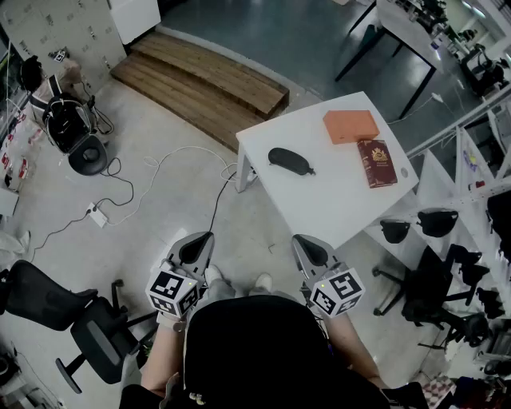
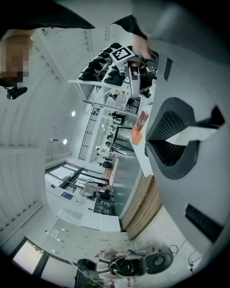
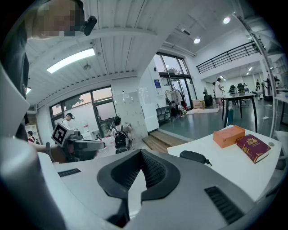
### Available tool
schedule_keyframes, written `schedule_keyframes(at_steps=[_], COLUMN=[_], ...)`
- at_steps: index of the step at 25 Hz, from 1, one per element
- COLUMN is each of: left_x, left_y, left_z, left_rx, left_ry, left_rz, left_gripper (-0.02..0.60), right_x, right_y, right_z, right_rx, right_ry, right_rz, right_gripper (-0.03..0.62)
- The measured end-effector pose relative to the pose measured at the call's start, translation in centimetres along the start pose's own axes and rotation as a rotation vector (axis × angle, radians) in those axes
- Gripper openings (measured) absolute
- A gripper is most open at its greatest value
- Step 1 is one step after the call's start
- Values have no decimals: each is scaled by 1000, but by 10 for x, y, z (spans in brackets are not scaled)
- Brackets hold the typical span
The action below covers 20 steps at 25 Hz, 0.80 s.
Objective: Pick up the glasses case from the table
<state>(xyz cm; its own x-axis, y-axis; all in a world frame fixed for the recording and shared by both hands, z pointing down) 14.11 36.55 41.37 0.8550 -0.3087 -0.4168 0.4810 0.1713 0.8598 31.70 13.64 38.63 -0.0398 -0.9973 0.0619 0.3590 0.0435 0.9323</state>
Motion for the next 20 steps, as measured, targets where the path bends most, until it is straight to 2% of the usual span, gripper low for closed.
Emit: schedule_keyframes(at_steps=[6,12,16,20], left_x=[-28,-70,-104,-133], left_y=[-8,-10,-10,-11], left_z=[-22,-46,-67,-78], left_rx=[-1,-1,-18,-44], left_ry=[-16,-48,-79,-78], left_rz=[25,27,12,0], left_gripper=[18,18,18,18], right_x=[-25,-53,-74,-86], right_y=[-14,-23,-33,-38], right_z=[28,81,119,149], right_rx=[-15,-23,-20,-36], right_ry=[-23,-60,-82,-86], right_rz=[-24,-31,-37,-80], right_gripper=[28,28,28,28])
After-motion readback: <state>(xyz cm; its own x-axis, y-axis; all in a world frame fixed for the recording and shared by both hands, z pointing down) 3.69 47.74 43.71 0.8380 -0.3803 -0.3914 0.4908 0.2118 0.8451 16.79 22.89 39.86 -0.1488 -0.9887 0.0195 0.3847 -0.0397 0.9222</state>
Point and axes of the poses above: the fingertips, and each gripper's own axes: z forward along the fingers, x to its right, y out of its underside, the point moved 8 cm from there along -z, backward along the fingers, and after that the axes turned 11 degrees about -z, right-handed, at the moved point
